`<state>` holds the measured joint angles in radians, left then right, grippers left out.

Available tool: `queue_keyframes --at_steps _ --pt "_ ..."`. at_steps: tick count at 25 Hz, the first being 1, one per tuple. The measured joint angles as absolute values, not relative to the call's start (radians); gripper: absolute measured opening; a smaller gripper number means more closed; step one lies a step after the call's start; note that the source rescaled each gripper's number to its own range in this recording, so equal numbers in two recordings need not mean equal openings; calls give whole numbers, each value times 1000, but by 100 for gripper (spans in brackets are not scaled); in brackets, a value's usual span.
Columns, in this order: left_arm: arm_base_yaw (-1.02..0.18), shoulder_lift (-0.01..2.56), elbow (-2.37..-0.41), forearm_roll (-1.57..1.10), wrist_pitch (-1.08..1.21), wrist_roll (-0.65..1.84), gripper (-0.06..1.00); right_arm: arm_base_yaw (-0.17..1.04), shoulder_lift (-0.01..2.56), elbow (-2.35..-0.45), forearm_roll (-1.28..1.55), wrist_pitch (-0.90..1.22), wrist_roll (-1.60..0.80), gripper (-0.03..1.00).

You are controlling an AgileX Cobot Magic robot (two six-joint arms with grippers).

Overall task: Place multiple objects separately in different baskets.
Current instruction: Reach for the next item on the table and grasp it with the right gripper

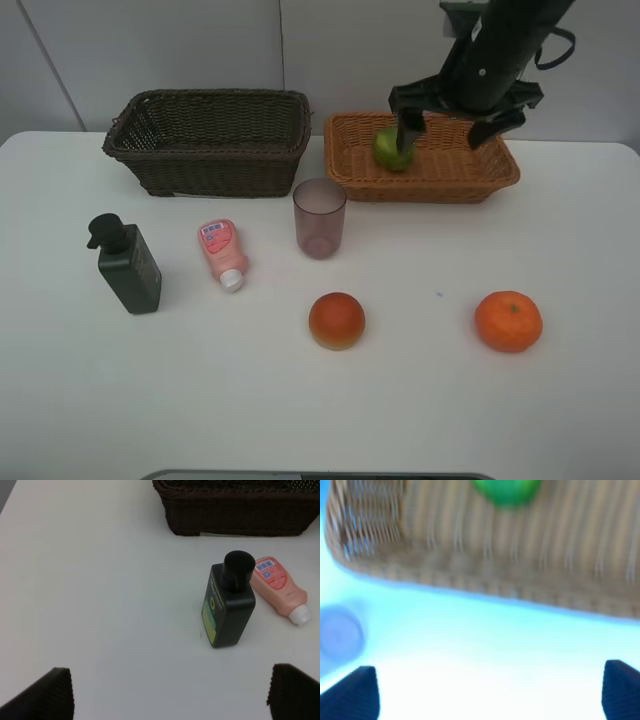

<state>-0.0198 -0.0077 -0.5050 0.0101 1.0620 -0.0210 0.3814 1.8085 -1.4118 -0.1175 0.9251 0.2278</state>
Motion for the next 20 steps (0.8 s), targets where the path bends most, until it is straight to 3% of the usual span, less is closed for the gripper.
queue_keyframes --at_steps 10,20 --pt "-20 -8 -505 10 1062 -21 100 354 1585 -905 -105 820 250 96" --pt "-20 -8 -505 10 1062 -21 100 275 1581 -719 -104 679 308 98"
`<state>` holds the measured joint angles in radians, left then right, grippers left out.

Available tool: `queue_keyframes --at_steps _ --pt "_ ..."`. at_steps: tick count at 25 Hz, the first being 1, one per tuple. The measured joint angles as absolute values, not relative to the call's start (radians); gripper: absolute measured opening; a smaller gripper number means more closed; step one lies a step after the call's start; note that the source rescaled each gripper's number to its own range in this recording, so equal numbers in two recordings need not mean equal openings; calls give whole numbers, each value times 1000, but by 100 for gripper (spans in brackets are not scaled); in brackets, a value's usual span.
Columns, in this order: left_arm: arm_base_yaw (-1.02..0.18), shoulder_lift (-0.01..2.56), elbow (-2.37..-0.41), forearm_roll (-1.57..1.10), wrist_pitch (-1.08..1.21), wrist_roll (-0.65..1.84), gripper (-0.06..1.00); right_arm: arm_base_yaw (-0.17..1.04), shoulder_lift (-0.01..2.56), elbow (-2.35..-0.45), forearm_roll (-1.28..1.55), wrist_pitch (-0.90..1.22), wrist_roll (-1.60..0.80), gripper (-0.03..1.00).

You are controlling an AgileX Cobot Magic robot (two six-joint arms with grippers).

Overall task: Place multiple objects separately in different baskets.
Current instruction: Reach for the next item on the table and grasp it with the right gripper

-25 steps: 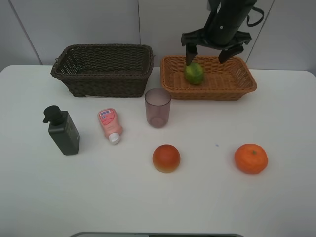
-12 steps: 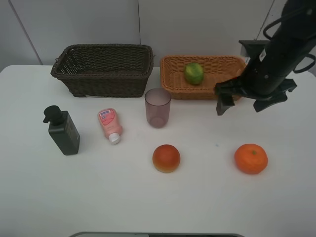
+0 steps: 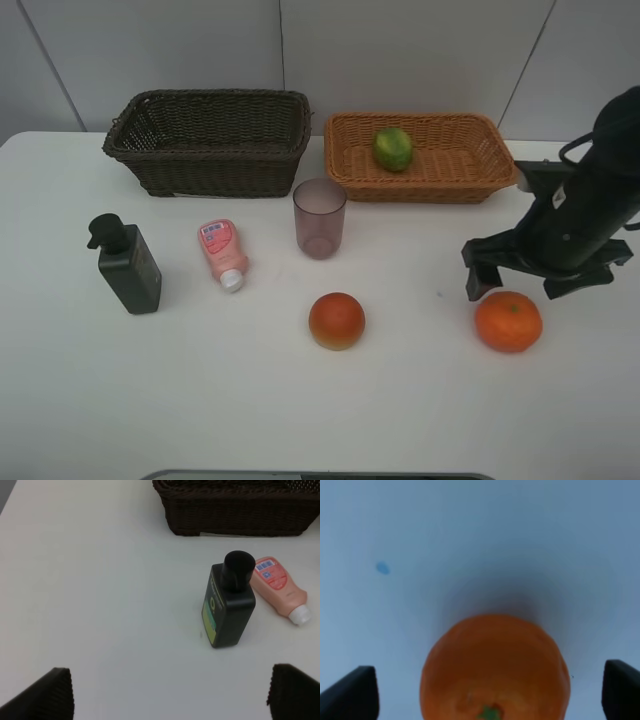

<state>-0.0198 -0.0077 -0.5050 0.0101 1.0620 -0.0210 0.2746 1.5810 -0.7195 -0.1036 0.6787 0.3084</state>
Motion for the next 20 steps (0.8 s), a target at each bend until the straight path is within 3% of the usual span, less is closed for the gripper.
queue_keyframes --at_steps 20 --pt "-20 -8 -505 10 1062 -21 100 251 1684 -630 -54 505 329 100"
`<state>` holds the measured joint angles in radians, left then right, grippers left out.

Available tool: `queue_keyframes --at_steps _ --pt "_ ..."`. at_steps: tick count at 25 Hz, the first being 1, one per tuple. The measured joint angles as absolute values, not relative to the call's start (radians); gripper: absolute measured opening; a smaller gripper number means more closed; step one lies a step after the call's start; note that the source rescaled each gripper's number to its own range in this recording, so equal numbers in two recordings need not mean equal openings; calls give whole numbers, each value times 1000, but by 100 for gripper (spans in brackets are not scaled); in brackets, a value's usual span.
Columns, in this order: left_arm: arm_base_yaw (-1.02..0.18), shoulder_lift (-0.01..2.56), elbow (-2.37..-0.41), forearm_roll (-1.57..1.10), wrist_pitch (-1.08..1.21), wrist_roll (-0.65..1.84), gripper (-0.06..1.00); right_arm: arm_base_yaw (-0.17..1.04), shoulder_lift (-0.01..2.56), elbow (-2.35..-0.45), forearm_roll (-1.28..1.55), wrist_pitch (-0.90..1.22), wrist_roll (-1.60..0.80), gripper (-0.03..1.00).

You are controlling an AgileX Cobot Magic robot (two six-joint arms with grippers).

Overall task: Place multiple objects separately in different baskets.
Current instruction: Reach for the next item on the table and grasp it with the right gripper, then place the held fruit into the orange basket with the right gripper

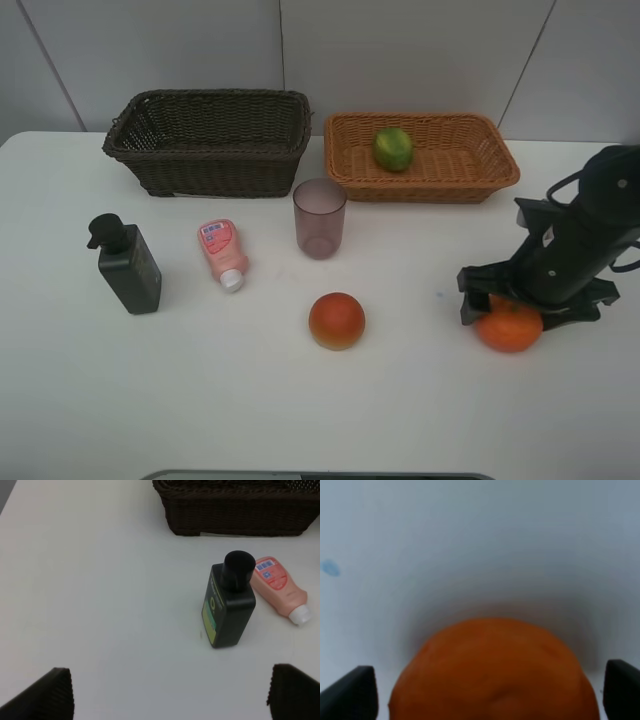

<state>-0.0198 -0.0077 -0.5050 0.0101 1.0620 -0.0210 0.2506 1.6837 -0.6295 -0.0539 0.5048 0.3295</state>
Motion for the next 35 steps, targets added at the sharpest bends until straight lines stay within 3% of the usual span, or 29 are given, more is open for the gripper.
queue_keyframes --at_steps 2,3,6,29,35 --pt "-20 -8 -505 10 1062 -21 100 251 1684 -630 -54 504 329 97" --pt "-20 -8 -505 10 1062 -21 100 251 1684 -630 -54 504 329 89" --pt "-20 -8 -505 10 1062 -21 100 251 1684 -630 -54 504 329 44" --pt "-20 -8 -505 10 1062 -21 100 251 1684 -631 -53 499 329 44" --pt "-20 -8 -505 10 1062 -21 100 251 1684 -735 -62 649 329 44"
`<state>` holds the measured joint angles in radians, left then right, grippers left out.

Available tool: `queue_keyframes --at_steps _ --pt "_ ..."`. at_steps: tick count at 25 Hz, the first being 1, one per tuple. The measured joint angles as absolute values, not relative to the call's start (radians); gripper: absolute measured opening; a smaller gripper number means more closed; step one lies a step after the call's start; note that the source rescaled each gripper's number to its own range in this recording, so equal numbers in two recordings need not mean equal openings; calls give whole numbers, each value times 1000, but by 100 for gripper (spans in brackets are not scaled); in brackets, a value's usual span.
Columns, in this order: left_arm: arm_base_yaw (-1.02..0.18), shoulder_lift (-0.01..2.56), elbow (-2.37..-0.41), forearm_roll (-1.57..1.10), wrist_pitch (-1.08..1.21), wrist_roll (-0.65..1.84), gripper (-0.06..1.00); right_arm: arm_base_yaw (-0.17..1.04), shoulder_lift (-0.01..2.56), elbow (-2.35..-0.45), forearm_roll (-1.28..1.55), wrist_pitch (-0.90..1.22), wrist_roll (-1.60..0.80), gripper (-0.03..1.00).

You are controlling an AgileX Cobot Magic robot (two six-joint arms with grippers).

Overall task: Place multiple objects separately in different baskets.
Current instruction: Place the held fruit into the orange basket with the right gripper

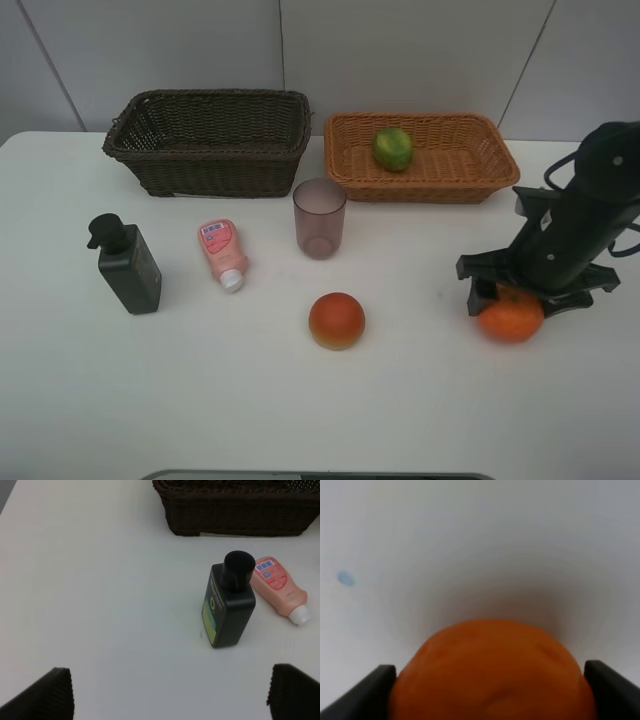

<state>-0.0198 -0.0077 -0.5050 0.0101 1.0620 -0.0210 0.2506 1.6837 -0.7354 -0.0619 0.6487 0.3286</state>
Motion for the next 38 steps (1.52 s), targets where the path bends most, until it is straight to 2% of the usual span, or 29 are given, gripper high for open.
queue_keyframes --at_steps 5,12,23,30,38 --pt "-20 -8 -505 10 1062 -21 100 251 1685 -904 -102 796 317 44" --pt "-20 -8 -505 10 1062 -21 100 251 1738 -1143 -113 886 265 44" --pt "-20 -8 -505 10 1062 -21 100 251 1961 -1505 -164 902 250 44" --pt "-20 -8 -505 10 1062 -21 100 250 2106 -1630 -203 819 249 44" --pt "-20 -8 -505 10 1062 -21 100 217 2174 -1647 -249 690 249 44"
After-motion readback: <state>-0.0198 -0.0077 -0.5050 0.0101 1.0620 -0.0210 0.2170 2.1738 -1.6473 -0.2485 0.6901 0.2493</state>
